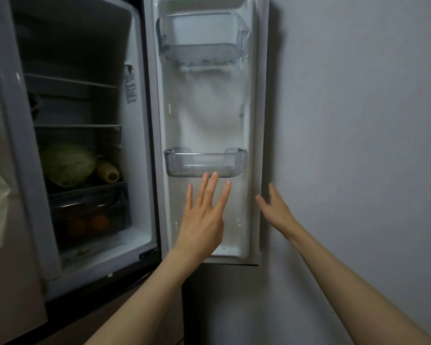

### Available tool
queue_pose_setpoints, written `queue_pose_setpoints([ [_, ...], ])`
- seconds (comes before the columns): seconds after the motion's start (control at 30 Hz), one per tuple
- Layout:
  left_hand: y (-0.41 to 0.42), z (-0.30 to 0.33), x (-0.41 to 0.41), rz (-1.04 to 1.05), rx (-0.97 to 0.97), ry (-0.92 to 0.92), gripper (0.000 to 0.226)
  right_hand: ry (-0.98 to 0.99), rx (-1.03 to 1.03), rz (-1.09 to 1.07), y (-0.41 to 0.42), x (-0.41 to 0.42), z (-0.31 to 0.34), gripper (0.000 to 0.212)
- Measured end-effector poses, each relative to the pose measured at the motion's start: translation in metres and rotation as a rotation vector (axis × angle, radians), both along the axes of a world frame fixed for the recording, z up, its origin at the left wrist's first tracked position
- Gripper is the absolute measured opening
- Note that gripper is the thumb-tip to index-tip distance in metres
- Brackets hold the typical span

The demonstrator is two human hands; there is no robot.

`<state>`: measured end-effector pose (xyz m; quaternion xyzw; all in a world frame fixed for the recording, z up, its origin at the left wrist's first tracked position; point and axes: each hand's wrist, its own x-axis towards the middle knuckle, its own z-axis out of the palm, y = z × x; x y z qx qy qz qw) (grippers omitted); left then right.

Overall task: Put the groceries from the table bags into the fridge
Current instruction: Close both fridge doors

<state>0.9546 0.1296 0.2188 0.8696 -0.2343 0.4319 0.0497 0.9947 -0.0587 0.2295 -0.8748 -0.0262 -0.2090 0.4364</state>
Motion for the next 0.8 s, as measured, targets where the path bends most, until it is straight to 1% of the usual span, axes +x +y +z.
queue_pose_setpoints([
  [0.1,0.005,-0.003,0.005,0.037,0.031,-0.079,0.092,0.097,0.159,0.083,0.011,0.016,0.000,0.067],
  [0.17,0.007,0.000,0.004,0.050,0.047,-0.100,0.092,0.085,0.247,0.055,0.017,0.021,0.001,0.064],
  [0.23,0.007,0.001,0.000,0.059,0.041,-0.081,0.092,0.049,0.260,0.019,0.015,0.027,-0.003,0.058],
  [0.33,0.007,0.000,-0.007,0.050,-0.024,-0.043,0.095,0.035,0.251,0.031,-0.004,0.055,-0.027,0.063],
  [0.4,0.008,0.001,-0.014,0.051,-0.090,-0.043,0.094,0.017,0.294,0.028,0.007,0.026,-0.017,0.052],
  [0.43,0.010,0.001,-0.018,0.046,-0.126,-0.044,0.091,-0.010,0.301,0.013,0.015,0.005,-0.009,0.046],
  [0.47,0.012,0.001,-0.022,0.035,-0.161,-0.047,0.087,-0.030,0.308,-0.010,0.021,-0.010,-0.006,0.045],
  [0.6,0.035,0.000,-0.036,0.050,-0.266,-0.074,0.066,-0.104,0.242,-0.026,0.035,-0.042,-0.005,0.052],
  [0.7,0.055,-0.006,-0.047,0.127,-0.348,-0.086,0.059,-0.124,0.227,-0.026,0.056,-0.060,-0.004,0.050],
  [0.8,0.067,-0.008,-0.059,0.136,-0.403,-0.109,0.055,-0.259,0.108,-0.078,0.080,-0.085,-0.011,0.044],
])
